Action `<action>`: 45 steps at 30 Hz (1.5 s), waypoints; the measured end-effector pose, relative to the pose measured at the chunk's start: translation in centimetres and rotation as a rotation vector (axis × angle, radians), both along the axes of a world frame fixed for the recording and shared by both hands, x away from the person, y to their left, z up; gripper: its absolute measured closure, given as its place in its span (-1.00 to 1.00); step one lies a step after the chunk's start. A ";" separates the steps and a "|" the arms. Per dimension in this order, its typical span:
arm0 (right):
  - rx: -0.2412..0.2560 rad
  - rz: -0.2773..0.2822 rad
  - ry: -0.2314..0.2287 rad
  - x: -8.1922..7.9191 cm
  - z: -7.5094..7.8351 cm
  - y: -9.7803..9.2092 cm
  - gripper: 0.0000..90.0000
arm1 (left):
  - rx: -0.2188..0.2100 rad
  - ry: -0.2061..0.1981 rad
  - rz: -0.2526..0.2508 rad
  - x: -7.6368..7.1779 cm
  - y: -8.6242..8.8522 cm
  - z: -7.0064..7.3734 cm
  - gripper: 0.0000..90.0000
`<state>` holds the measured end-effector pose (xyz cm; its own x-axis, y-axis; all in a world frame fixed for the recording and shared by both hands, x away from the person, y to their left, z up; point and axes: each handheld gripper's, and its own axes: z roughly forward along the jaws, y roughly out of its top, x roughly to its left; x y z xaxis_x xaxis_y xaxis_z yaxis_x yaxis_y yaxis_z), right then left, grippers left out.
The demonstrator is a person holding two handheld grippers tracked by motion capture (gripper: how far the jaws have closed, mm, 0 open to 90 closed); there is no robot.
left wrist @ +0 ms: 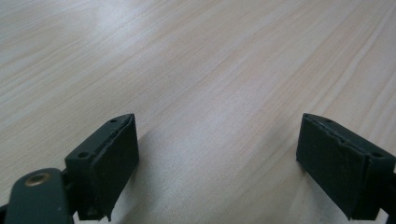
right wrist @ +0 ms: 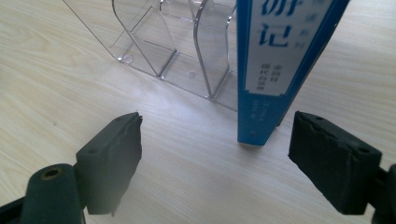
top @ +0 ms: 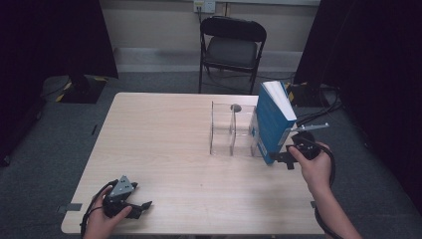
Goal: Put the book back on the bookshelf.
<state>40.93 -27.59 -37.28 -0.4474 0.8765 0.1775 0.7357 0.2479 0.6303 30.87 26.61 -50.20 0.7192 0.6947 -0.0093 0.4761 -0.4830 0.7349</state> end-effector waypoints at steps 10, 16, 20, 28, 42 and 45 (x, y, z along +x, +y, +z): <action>0.002 0.023 0.010 -0.7 -1.4 0.7 -0.63 | -0.001 0.000 0.000 0.0 0.0 0.0 -0.72; 0.008 0.037 0.009 -0.9 -2.2 0.9 -0.63 | 0.000 0.000 0.000 0.0 0.0 0.0 -0.72; 0.007 0.044 0.004 -1.2 -2.6 1.0 -0.64 | 0.000 0.000 0.000 0.0 0.0 0.0 -0.72; 0.009 0.037 0.017 -1.6 -3.4 1.1 -0.64 | 0.000 0.000 0.000 0.0 0.0 0.0 -0.72; 0.019 0.045 0.013 -2.5 -4.7 0.5 -0.64 | 0.000 0.000 0.000 0.0 0.0 0.0 -0.72; 0.024 0.050 0.016 -2.8 -5.0 0.5 -0.64 | 0.000 -0.001 0.000 0.0 0.0 0.0 -0.72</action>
<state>38.17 -27.07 -42.27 -0.4873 0.8487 0.2057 0.7326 0.2692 0.6252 30.87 26.60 -50.19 0.7194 0.6946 -0.0089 0.4753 -0.4828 0.7355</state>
